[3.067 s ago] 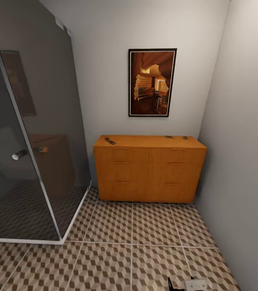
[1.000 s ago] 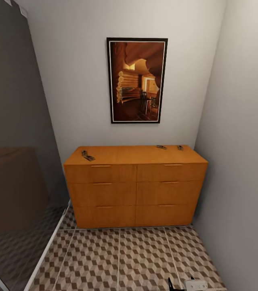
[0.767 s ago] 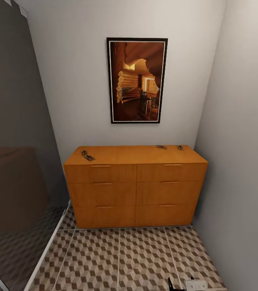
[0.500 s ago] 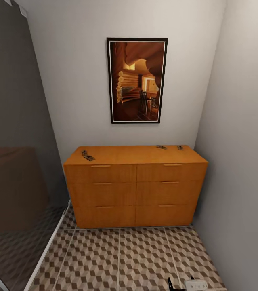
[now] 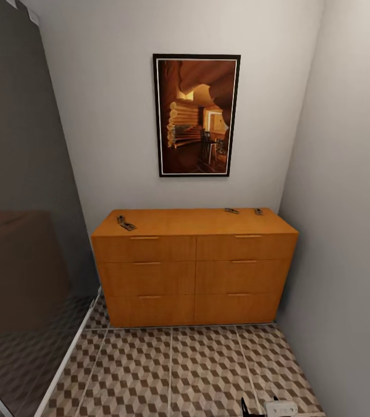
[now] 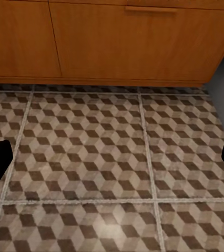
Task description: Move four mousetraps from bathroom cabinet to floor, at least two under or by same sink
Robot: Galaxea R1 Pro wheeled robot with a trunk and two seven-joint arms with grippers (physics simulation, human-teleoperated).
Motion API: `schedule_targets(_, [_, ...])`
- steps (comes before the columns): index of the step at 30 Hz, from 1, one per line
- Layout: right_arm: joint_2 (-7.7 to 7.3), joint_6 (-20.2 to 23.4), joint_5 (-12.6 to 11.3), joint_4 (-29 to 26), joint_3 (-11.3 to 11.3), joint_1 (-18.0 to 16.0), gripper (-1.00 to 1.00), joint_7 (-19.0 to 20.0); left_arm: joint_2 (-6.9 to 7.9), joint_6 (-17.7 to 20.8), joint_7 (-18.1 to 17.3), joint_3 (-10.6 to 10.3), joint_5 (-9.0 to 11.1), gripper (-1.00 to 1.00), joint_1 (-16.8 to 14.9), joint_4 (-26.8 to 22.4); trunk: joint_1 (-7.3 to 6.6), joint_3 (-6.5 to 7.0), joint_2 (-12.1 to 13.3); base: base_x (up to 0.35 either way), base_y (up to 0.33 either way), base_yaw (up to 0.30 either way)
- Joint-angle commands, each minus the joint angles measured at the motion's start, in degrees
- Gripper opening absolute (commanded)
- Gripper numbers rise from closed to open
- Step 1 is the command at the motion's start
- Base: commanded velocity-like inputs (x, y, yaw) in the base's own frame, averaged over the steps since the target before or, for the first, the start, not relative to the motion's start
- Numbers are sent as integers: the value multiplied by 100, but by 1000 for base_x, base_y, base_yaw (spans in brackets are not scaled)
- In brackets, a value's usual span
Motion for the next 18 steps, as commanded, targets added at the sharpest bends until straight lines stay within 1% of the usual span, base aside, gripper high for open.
schedule_targets(1, [-1,-10,48,3,5,-4,100,-42,0,-18,2,3,1,100,-3,3,0,-6,-3,0,0,0])
schedule_targets(18, [-3,-9,49,3,0,-1,100,-42,1,-18,2,-2,4,100,-3,3,0,-6,-3,0,0,0])
